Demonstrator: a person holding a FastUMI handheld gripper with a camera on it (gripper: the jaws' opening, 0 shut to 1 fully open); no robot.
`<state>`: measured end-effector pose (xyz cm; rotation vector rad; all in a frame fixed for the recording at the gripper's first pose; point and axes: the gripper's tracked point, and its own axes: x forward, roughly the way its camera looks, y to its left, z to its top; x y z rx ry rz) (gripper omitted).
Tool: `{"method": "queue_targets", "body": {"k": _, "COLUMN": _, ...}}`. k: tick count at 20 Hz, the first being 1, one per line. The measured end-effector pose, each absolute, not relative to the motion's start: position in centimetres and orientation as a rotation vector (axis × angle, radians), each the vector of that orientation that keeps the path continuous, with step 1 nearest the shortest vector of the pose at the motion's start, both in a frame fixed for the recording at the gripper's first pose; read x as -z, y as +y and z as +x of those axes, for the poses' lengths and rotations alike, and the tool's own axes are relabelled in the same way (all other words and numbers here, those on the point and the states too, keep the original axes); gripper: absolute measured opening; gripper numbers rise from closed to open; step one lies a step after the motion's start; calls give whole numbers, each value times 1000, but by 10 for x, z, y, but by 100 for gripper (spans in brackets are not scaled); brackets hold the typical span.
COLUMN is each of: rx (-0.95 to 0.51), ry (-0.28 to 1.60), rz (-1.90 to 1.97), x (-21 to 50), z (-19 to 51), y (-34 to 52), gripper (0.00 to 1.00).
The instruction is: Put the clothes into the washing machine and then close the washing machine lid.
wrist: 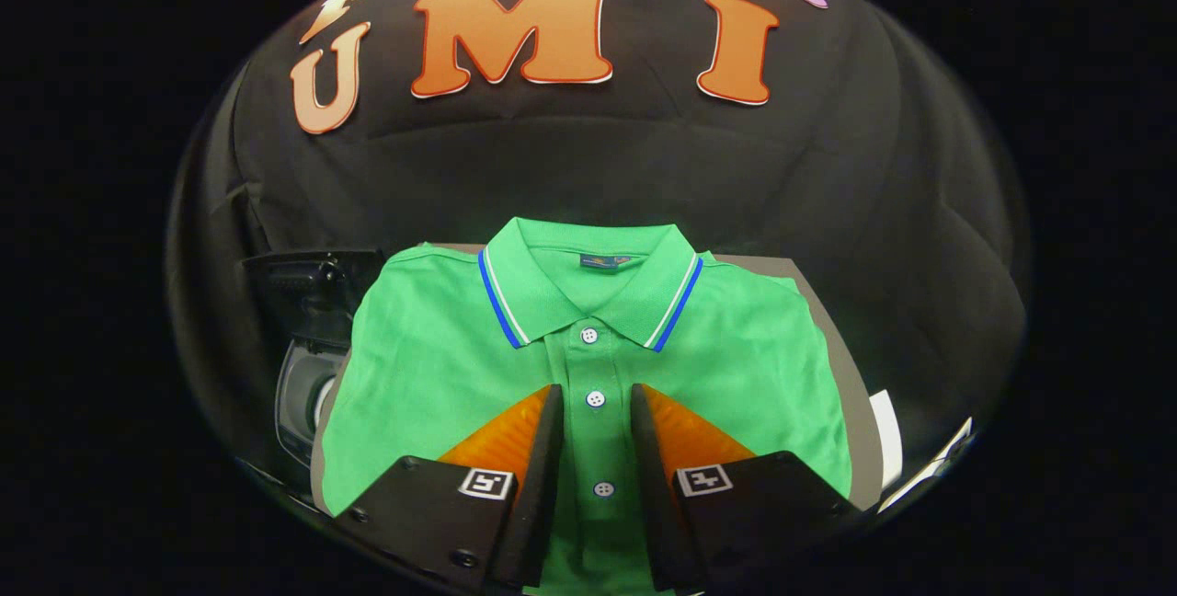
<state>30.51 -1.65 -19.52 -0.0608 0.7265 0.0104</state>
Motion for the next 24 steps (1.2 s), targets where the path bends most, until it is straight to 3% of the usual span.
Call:
{"method": "queue_targets", "body": {"k": 1, "rx": -34, "ry": 739, "rz": -49, "x": 195, "z": 305, "y": -7, "gripper": 51}}
{"method": "queue_targets", "body": {"k": 2, "rx": -6, "ry": 721, "rz": -52, "x": 193, "z": 309, "y": -7, "gripper": 20}}
{"method": "queue_targets", "body": {"k": 8, "rx": 26, "ry": 866, "rz": -64, "x": 194, "z": 311, "y": -7, "gripper": 19}}
{"method": "queue_targets", "body": {"k": 9, "rx": 44, "ry": 860, "rz": -57, "x": 194, "z": 310, "y": -6, "gripper": 9}}
{"method": "queue_targets", "body": {"k": 18, "rx": 97, "ry": 667, "rz": 12, "x": 186, "z": 308, "y": -6, "gripper": 9}}
{"method": "queue_targets", "body": {"k": 24, "rx": 77, "ry": 461, "rz": 103, "x": 119, "z": 310, "y": -1, "gripper": 8}}
